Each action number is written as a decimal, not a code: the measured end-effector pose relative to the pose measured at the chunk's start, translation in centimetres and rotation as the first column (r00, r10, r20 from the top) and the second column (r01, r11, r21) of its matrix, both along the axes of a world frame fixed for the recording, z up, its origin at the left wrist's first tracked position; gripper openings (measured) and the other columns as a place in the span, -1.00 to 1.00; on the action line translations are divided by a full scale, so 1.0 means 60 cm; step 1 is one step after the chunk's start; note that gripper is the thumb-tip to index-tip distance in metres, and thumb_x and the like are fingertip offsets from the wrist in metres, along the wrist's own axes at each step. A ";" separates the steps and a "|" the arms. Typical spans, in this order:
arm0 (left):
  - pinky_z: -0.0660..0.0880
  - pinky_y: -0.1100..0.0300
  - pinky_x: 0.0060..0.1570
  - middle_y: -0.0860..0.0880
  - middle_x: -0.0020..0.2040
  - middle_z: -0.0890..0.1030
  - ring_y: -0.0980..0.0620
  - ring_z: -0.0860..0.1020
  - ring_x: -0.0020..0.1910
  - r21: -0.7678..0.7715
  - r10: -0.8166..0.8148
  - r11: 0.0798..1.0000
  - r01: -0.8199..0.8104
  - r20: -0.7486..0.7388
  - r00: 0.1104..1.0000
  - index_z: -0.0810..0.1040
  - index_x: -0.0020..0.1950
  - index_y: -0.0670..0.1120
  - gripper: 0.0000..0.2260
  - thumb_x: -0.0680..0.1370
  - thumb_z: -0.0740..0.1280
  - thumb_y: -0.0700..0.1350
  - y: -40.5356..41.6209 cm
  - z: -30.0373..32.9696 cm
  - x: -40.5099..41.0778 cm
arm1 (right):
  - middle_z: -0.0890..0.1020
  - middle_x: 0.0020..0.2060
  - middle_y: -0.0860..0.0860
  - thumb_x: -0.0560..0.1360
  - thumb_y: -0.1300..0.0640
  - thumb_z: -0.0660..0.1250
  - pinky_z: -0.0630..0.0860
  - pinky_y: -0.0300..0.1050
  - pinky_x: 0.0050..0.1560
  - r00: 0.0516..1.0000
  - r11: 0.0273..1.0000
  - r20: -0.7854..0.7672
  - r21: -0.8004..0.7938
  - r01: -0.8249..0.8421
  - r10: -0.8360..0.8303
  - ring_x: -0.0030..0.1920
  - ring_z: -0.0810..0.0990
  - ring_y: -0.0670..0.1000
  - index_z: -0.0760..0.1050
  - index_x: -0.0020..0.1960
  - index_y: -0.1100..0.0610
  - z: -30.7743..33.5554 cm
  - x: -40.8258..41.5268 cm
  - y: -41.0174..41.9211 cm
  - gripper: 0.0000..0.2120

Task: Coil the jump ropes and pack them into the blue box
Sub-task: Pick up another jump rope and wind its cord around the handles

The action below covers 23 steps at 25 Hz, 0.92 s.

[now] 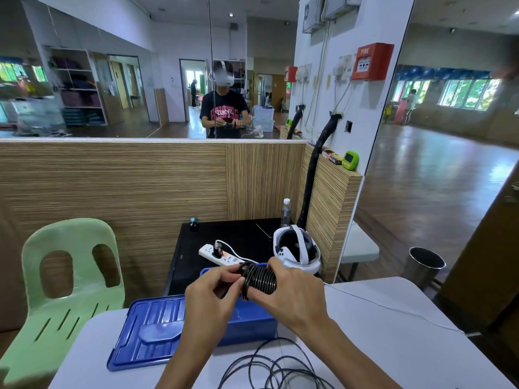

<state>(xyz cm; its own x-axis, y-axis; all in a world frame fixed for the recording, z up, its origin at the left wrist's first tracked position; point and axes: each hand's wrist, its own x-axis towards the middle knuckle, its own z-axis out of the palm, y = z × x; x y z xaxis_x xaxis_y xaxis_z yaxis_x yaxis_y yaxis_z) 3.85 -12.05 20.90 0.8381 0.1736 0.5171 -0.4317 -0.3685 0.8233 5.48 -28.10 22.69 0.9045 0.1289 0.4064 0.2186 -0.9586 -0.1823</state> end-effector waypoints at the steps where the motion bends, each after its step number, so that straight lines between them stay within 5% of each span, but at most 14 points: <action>1: 0.57 0.34 -0.05 0.13 -0.01 0.68 0.22 0.64 -0.03 0.025 -0.020 0.999 0.021 -0.009 1.000 0.66 -0.15 -0.11 -0.87 0.45 0.45 -0.33 0.002 0.000 -0.002 | 0.62 -0.25 -0.06 0.31 -0.53 0.03 0.54 -0.09 -0.28 1.000 1.000 0.001 -0.008 0.001 -0.001 -0.23 0.62 0.01 0.34 0.03 -0.08 0.000 0.001 0.000 -0.41; 5: 0.54 0.36 -0.03 0.16 0.11 0.61 0.22 0.60 0.06 0.205 -0.089 0.975 0.086 0.006 0.996 0.66 -0.06 -0.03 -0.86 0.51 0.39 -0.26 0.004 -0.009 -0.005 | 0.63 -0.22 -0.06 0.35 -0.51 0.04 0.52 -0.11 -0.29 1.000 1.000 -0.002 -0.022 0.000 0.000 -0.22 0.62 0.00 0.34 0.03 -0.07 -0.002 0.001 0.001 -0.44; 10: 0.50 0.39 -0.01 0.13 0.11 0.49 0.18 0.56 0.05 0.184 0.032 0.982 -0.027 -0.024 0.999 0.65 -0.10 -0.03 -0.98 0.50 0.43 -0.13 -0.012 -0.009 -0.003 | 0.62 -0.24 -0.06 0.30 -0.51 -0.17 0.49 -0.11 -0.31 0.999 0.998 0.035 -0.064 0.012 -0.010 -0.23 0.61 0.01 0.34 0.07 -0.05 0.001 0.001 0.007 -0.32; 15: 0.50 0.34 -0.21 0.14 -0.13 0.58 0.18 0.56 -0.22 0.268 0.115 0.959 -0.091 -0.077 0.990 0.62 0.02 -0.04 -0.89 0.54 0.36 -0.20 -0.039 0.008 -0.005 | 0.64 -0.16 -0.04 0.44 -0.42 0.10 0.46 -0.09 -0.25 0.999 0.997 -0.011 -0.071 0.030 -0.031 -0.13 0.63 0.05 0.38 0.11 -0.01 0.011 0.001 0.004 -0.48; 19: 0.57 0.17 -0.27 0.09 -0.13 0.64 0.12 0.58 -0.26 0.266 0.082 0.963 -0.031 -0.183 0.980 0.36 0.32 0.10 -0.62 0.56 0.29 -0.22 -0.051 -0.005 -0.007 | 0.64 -0.15 -0.04 0.44 -0.45 0.12 0.42 -0.11 -0.27 0.998 0.997 -0.035 -0.071 0.040 -0.043 -0.15 0.63 0.03 0.37 0.09 -0.01 0.004 -0.003 0.000 -0.47; 23: 0.60 0.16 -0.27 0.08 -0.15 0.66 0.15 0.59 -0.29 0.276 0.097 0.960 -0.049 -0.163 0.982 0.48 0.17 0.02 -0.80 0.57 0.30 -0.17 -0.047 -0.008 -0.004 | 0.64 -0.17 -0.05 0.44 -0.44 0.12 0.39 -0.12 -0.30 0.998 0.997 -0.043 -0.059 0.049 -0.052 -0.17 0.63 0.02 0.36 0.08 -0.02 -0.001 -0.004 -0.004 -0.49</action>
<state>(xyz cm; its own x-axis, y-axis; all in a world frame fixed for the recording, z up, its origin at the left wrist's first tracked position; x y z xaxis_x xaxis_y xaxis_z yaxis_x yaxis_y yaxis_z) 3.62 -14.86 20.45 0.9089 0.1122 0.4016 -0.2551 -0.6122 0.7485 5.23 -28.36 22.61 0.9277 0.1044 0.3585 0.1623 -0.9774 -0.1352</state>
